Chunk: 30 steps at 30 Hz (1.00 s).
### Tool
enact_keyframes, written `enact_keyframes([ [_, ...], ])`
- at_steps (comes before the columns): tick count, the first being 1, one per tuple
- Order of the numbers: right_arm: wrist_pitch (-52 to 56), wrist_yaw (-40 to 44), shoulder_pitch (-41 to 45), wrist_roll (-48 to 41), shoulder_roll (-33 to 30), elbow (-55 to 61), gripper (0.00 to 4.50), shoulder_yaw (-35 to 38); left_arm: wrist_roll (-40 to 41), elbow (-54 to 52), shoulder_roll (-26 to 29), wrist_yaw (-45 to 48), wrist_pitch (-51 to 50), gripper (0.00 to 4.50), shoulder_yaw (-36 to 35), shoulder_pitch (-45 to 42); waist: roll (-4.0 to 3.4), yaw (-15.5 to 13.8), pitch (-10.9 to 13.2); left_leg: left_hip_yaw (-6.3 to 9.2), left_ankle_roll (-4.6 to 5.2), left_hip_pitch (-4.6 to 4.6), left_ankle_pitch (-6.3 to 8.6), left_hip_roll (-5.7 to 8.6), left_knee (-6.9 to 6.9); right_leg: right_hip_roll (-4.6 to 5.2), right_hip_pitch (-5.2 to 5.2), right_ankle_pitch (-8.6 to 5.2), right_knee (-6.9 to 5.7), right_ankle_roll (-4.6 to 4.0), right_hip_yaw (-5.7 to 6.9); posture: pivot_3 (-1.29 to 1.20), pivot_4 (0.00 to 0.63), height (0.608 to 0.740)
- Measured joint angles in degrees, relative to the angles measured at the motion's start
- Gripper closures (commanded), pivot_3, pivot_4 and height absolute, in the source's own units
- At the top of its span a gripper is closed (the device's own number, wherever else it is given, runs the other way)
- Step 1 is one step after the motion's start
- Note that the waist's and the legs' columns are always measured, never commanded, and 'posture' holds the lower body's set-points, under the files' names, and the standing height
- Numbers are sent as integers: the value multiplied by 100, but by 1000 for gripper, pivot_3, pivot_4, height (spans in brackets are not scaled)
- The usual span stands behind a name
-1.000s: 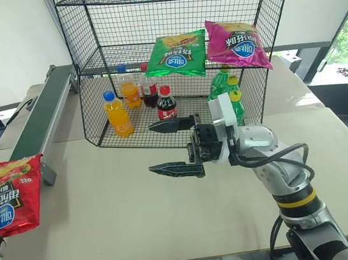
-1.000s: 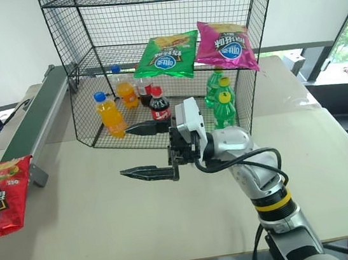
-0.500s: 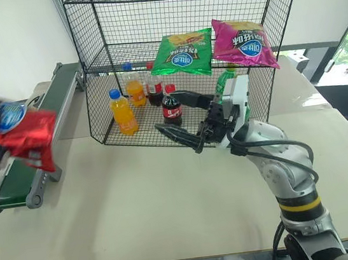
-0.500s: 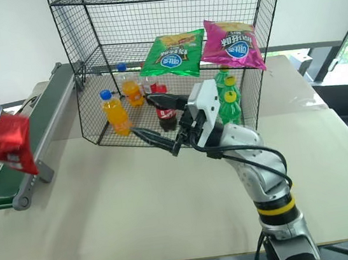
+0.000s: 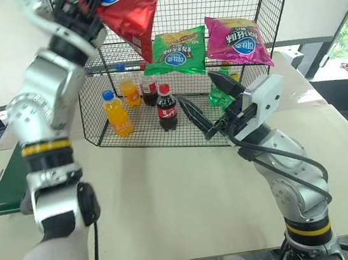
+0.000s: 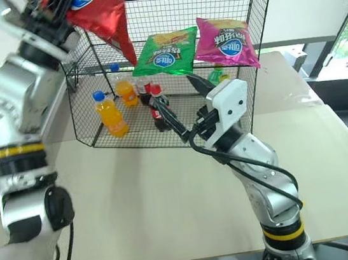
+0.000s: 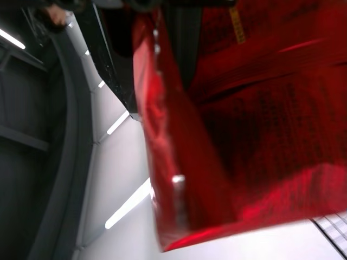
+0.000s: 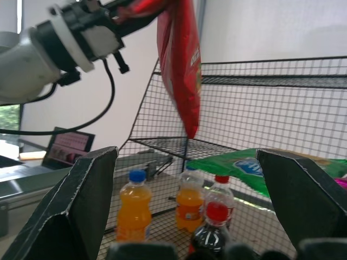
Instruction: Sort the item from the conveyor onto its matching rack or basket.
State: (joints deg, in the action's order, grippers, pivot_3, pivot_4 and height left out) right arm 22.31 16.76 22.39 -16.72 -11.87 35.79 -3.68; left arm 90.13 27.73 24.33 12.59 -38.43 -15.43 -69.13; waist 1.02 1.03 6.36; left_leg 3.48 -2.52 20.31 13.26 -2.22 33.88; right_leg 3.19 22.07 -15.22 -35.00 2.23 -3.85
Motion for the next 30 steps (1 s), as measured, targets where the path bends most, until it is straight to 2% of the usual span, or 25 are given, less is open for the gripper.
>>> enact_keyframes([
  [6, 183, -320, -73, 90, -2, 233, 0, 21, -1385, 2290, -299, 1312, 426, 4461, -191, -361, -9, 74, 6, 1, 3, 3, 0, -1, -3, -1, 5, -3, 0, 4, -4, 0, 150, 738],
  [9, 221, -339, -70, 82, 0, 255, 0, 20, -1754, 2769, -310, 1471, 572, 4461, -474, -355, -6, 84, 13, 2, 3, 7, 0, 0, -1, 1, 5, -5, 1, 7, -4, 0, 150, 738],
  [15, 307, -316, -38, 36, 2, 254, 0, 10, -2034, 2534, -287, 1253, 480, 4461, -1181, 55, -6, 97, 13, 2, 3, 6, 0, 0, 0, 6, 4, -7, -6, 12, -4, 0, 150, 738],
  [22, 374, -242, 199, -38, -4, 182, 0, 1, -2311, 1560, -523, 49, 531, 4461, -1652, 615, -6, 1, 13, 5, 2, 5, 0, 5, 4, 10, 1, -5, -11, 14, -4, 0, 150, 738],
  [26, 485, -329, 306, -2, 22, 70, 0, -20, -2635, 1686, -679, -458, 880, 4461, -1833, 542, -5, -31, 14, 6, 2, 6, -1, 11, 5, 14, 0, -3, -11, 16, -4, 0, 150, 738],
  [30, 543, -462, 459, 91, 158, 22, 0, -118, -2947, 2440, -697, -513, 1264, 4461, -1947, -23, -2, -39, 15, 15, 1, 11, -1, 16, 4, 13, 1, -3, -6, 18, -3, 0, 150, 738],
])
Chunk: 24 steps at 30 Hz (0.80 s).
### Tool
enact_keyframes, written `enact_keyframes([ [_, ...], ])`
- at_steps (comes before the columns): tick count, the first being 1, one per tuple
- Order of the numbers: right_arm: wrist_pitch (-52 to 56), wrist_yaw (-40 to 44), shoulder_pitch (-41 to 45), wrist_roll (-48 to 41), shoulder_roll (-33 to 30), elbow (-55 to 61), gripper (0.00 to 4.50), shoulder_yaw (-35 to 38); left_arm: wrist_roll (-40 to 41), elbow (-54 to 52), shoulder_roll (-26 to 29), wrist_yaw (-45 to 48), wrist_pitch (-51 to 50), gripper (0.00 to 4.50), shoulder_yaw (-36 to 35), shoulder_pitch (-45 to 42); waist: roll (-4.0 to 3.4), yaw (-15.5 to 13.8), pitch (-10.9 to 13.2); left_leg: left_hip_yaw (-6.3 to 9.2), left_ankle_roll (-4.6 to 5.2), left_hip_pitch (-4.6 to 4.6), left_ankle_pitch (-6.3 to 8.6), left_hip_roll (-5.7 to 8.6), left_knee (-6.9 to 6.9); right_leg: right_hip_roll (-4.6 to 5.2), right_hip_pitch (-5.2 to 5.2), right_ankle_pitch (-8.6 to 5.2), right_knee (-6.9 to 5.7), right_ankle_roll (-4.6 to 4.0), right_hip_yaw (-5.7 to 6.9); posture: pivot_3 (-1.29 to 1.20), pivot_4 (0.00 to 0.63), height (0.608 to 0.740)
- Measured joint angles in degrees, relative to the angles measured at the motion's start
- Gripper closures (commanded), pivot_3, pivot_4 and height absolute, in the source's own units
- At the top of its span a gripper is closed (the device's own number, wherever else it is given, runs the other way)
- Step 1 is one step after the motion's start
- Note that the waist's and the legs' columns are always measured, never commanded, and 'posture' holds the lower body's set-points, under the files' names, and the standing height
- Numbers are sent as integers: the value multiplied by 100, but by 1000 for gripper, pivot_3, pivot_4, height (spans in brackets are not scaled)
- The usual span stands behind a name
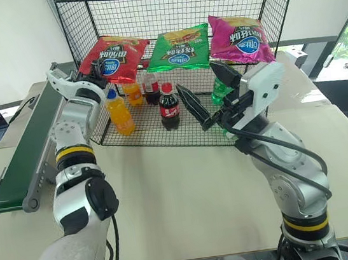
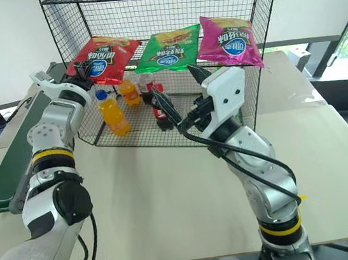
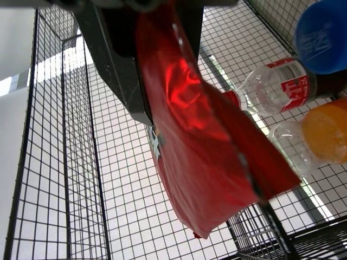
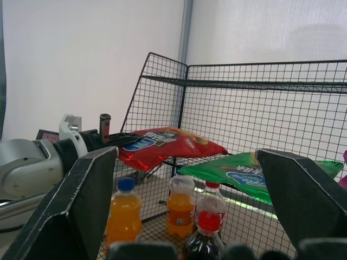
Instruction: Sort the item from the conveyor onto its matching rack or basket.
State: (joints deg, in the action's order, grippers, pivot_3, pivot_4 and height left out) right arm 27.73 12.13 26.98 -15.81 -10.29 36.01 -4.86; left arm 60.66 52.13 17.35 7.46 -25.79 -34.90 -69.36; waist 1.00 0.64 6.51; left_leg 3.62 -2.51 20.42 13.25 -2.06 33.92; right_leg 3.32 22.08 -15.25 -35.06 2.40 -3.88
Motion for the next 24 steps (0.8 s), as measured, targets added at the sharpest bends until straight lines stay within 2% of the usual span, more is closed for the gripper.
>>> enact_keyframes([
  [5, 34, -93, -6, 117, 30, -3, 0, -106, -376, 966, 140, 203, 367, 4461, -123, -527, -1, 38, 0, 0, 0, -3, 0, 1, -4, 1, 0, -2, 0, 4, -1, 0, 150, 738],
  [8, 48, -119, -55, 158, 23, 2, 0, -100, -560, 1336, 219, 393, 450, 3684, -193, -604, -1, 55, 0, 0, 0, -3, -1, 0, -5, 0, 2, -2, -2, 4, -1, 0, 150, 738],
  [16, 52, -182, -112, 188, 31, 31, 0, -105, -655, 1301, 436, 690, 233, 28, -433, -687, -1, 56, 0, 0, -1, -4, -1, 0, -4, 1, 1, -2, -7, 4, -1, 0, 150, 738],
  [19, 51, -182, -146, 174, 39, 40, 0, -101, -639, 556, 554, 668, -304, 28, -432, -269, -4, 78, -2, 0, -1, -8, -1, -1, -4, 1, 0, -2, -14, 4, -1, 0, 150, 738],
  [24, 45, -115, -284, 101, 47, 8, 0, -15, -250, -1771, 523, 192, -1775, 28, -326, 1182, -5, 153, -2, 5, -6, -9, -4, -6, -2, 1, 1, -1, -30, 2, -2, 0, 150, 738],
])
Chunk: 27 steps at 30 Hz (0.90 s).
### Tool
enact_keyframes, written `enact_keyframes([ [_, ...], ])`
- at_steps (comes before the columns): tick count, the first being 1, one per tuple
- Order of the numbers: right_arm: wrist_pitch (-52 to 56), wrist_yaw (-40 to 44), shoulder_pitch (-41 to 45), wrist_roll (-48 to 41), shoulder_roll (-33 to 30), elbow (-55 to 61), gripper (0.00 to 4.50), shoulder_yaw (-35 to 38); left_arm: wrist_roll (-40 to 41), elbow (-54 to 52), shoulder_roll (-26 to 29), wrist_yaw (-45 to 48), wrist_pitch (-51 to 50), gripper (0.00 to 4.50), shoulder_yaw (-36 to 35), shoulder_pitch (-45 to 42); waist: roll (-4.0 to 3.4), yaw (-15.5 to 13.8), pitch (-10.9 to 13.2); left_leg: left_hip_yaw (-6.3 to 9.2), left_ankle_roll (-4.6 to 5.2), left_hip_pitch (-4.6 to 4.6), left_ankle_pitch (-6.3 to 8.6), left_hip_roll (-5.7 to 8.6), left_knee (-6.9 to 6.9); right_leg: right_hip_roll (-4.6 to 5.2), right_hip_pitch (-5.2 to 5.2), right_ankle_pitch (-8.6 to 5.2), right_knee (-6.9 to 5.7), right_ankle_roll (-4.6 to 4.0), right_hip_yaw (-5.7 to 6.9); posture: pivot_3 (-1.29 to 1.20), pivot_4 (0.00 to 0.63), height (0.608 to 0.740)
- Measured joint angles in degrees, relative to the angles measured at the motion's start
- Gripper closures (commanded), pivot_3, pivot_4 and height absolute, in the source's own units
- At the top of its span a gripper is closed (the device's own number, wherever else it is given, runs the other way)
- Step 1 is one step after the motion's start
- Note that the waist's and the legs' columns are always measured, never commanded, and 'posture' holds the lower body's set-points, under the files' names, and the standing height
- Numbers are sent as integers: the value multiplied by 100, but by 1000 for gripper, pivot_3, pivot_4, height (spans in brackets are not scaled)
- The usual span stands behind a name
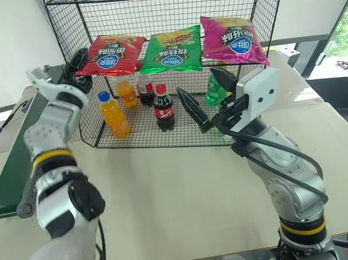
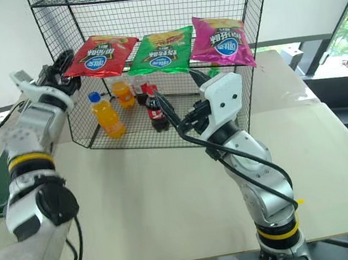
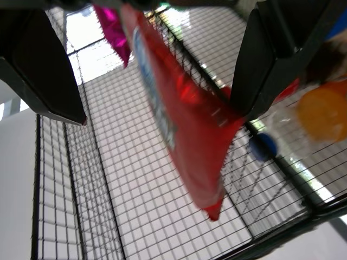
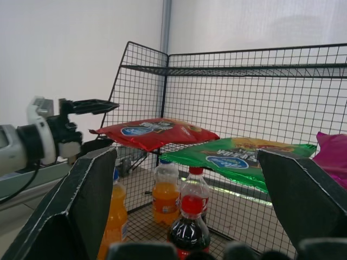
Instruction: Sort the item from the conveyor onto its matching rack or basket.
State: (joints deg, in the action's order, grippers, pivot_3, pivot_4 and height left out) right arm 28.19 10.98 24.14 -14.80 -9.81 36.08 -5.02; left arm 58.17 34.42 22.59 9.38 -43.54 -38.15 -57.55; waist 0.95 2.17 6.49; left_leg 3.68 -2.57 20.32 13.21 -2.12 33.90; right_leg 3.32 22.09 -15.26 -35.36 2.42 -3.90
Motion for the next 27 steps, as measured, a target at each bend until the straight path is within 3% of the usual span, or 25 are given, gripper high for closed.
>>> enact_keyframes([
  [7, -392, 422, -935, 20, -331, -339, 0, 171, 609, -3694, 232, -672, -1417, 28, 533, 2128, 5, -107, 1, 3, -1, -7, 1, 8, 2, 9, -9, 0, 1, 0, -2, 0, 150, 738],
  [12, -818, 489, -1623, 242, -424, -763, 0, 277, -844, -5043, 734, -326, -1020, 28, 2216, 3816, -7, -141, 1, 2, -15, -11, -9, 8, 0, 4, -11, -1, 8, -2, -6, 0, 150, 738],
  [15, -1115, 318, -1960, 458, -293, -1020, 0, 290, -2161, -5026, 679, -87, 110, 28, 3307, 4384, -7, -152, -1, 2, -13, -8, -10, 7, -1, 2, -15, 0, 23, -5, -7, 0, 150, 738],
  [18, -1310, 135, -2370, 653, -152, -1365, 0, 291, -3175, -4513, 279, 68, 1251, 28, 3978, 4682, -9, -155, -3, -1, -12, 6, -9, 9, -2, 4, -9, 1, 33, -7, -11, 0, 150, 738],
  [22, -1600, -5, -2694, 820, -110, -1482, 0, 384, -3933, -3835, 48, 267, 2266, 28, 4182, 4682, -9, -144, -3, -1, -5, 5, -5, 8, -3, 2, -7, 0, 31, -6, -12, 0, 150, 738],
  [27, -1782, -146, -2830, 931, -91, -1558, 0, 591, -4296, -3227, -4, 606, 2878, 28, 4164, 4597, -9, -135, -3, -3, -2, 2, -4, 8, -1, 2, -11, -7, 29, 6, -13, 0, 150, 738],
])
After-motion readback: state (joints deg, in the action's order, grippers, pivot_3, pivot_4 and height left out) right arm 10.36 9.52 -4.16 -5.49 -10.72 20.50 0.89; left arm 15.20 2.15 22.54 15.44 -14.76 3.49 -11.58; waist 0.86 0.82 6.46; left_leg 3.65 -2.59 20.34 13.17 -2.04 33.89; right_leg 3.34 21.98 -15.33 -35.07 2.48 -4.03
